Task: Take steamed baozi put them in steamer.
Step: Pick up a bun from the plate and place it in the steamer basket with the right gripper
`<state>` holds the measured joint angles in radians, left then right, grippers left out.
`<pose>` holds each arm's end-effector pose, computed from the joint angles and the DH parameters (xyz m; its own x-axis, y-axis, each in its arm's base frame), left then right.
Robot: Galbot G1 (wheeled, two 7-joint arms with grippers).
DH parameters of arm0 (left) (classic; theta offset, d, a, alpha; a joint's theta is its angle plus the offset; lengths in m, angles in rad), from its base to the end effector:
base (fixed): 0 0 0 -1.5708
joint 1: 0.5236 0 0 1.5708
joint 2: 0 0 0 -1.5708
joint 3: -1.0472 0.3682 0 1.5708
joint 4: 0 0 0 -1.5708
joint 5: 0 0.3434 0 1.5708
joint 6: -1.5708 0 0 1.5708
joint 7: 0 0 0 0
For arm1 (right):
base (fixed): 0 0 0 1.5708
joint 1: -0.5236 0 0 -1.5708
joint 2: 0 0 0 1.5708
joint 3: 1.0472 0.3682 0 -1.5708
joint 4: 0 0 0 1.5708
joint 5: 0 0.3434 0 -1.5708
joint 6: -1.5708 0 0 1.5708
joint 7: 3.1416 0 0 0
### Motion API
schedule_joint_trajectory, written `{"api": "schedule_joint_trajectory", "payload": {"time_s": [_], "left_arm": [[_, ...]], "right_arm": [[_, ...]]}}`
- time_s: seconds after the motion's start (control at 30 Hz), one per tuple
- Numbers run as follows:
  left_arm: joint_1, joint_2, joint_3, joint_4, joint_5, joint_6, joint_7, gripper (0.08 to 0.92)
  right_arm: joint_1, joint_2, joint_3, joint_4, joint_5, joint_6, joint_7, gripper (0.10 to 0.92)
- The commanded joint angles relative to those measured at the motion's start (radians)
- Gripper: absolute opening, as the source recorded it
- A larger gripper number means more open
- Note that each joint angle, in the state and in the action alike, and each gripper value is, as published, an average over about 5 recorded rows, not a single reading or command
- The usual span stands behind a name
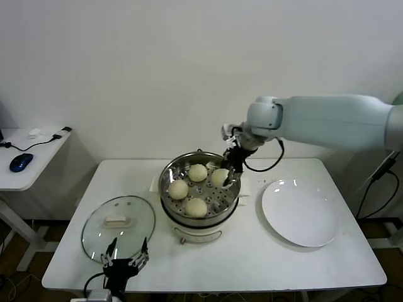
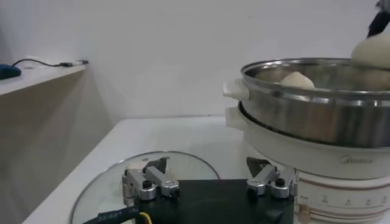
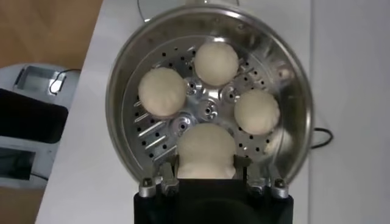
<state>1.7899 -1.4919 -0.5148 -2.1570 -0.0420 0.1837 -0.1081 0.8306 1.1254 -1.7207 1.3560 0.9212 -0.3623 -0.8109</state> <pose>0.0904 0.0115 -0.3245 -0.9412 -0.0614 0.3322 -0.0486 0.9977 0.0468 0.5506 0.0465 -0.0450 -0.1117 -0.2739 0.9552 -0.9811 -0.1221 -0.1498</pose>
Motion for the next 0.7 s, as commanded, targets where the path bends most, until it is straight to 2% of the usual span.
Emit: {"api": "schedule_joint_trajectory", "payload": {"time_s": [0.03,0.47,0.7], "left_arm": [[-0.002,-0.001,-0.002,0.004,0.003,-0.004,0.001,0.823],[-0.014,0.001,-0.006,0.015,-0.008,0.0,0.001,0.823],[-0.01,0.004,-0.007,0.01,-0.008,-0.001,0.001,0.823]], "right_arm": [[-0.166,0.087,0.011,-0.097,-0.053,-0.042,0.063,0.611],[-0.187,0.091,0.053,-0.129,-0.072,-0.019,0.056,0.627],[-0.122,0.046,0.116,-0.161,0.002,0.087,-0.065,0.79]]}}
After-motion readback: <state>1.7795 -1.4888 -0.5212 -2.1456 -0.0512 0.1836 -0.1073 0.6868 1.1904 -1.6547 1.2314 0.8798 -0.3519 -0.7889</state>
